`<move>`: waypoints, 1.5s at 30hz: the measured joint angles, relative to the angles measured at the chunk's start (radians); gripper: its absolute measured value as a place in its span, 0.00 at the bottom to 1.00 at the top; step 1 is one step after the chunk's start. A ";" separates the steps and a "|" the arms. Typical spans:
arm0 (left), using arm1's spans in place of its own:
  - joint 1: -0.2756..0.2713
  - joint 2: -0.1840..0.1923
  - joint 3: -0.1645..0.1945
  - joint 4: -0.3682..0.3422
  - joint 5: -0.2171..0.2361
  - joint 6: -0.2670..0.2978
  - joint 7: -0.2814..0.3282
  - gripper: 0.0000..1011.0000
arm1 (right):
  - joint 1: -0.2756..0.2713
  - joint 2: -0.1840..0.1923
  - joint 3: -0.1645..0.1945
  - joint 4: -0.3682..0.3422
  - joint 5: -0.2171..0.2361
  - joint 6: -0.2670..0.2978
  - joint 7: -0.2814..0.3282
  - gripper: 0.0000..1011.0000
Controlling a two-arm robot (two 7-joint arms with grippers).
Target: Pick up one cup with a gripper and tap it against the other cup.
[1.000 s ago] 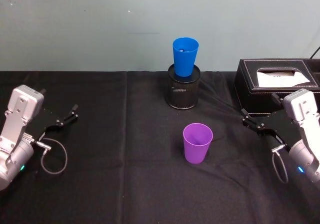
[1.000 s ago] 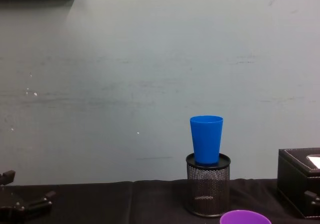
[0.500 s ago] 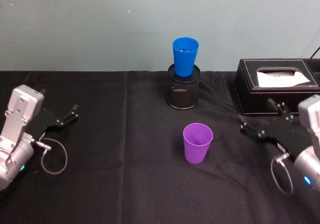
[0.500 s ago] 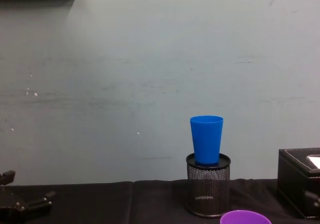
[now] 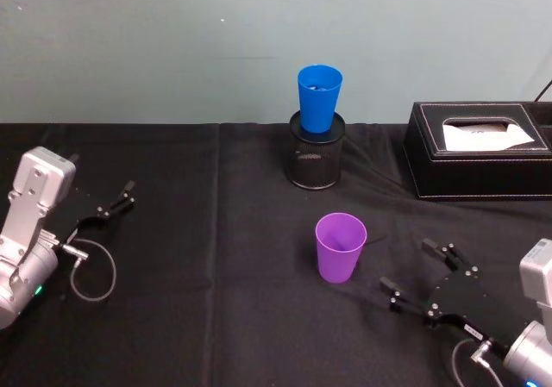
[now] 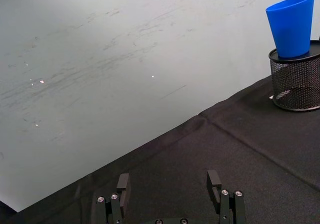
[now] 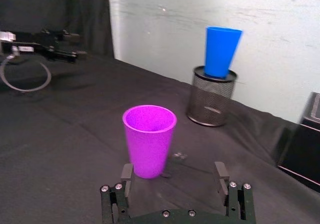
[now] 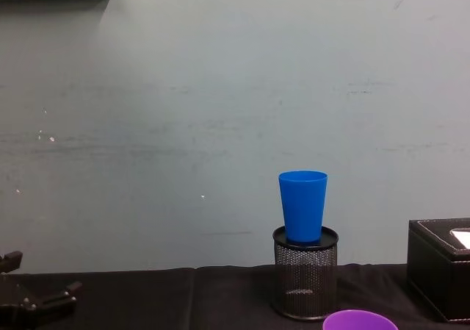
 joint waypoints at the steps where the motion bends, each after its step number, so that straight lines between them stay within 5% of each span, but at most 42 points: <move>1: 0.000 0.000 0.000 0.000 0.000 0.000 0.000 0.99 | 0.002 -0.005 -0.002 -0.002 0.001 0.000 0.010 0.99; 19: 0.000 0.000 0.000 0.000 0.000 0.000 0.000 0.99 | 0.073 -0.093 -0.030 0.020 -0.034 0.084 0.058 0.99; 45: 0.000 0.000 0.000 0.000 0.000 0.000 0.000 0.99 | 0.206 -0.246 -0.024 0.184 -0.078 0.132 0.108 0.99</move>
